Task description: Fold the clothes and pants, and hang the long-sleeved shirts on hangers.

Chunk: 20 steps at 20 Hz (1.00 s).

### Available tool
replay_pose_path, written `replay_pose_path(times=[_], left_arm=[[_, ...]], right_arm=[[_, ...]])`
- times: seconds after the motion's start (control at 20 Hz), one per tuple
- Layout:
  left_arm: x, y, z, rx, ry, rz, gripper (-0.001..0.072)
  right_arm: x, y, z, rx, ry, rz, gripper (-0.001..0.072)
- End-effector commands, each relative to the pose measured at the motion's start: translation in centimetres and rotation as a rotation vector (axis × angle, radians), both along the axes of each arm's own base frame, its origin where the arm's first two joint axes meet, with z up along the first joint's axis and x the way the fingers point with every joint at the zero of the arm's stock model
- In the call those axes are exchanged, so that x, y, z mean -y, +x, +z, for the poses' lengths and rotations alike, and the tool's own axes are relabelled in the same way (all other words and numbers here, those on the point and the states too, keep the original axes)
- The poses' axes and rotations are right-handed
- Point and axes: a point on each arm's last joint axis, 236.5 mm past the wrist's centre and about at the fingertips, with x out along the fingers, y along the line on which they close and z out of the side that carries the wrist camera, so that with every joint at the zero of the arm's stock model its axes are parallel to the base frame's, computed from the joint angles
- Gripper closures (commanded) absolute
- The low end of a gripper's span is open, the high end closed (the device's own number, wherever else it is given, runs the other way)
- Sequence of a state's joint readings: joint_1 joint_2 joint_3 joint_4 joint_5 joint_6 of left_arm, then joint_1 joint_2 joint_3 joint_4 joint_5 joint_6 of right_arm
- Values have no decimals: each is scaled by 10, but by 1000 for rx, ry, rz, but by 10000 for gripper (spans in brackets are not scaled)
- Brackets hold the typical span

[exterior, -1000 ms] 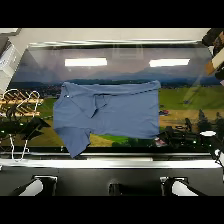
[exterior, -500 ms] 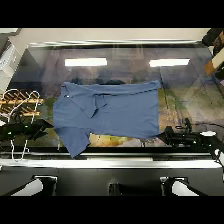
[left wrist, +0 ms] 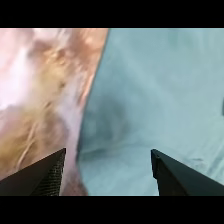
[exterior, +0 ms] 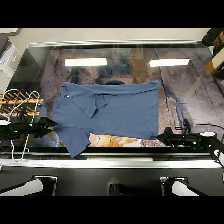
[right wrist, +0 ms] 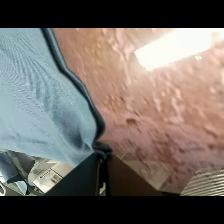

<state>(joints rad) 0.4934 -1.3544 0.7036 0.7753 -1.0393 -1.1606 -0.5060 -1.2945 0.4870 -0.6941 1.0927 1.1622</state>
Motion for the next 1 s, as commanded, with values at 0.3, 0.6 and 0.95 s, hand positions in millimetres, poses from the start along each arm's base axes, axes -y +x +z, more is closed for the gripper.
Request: replay_pose_path(times=[0.3,0.6,0.95], left_arm=[[29,-5,-23,-56,-10,-89,692],[31,12,23,41,-23,-136,689],[10,113,269,617,157,-118,689]], right_arm=[[-5,8,8,19,38,-28,682],[-20,49,70,274,151,23,686],[-8,188,283,811,-438,194,687]])
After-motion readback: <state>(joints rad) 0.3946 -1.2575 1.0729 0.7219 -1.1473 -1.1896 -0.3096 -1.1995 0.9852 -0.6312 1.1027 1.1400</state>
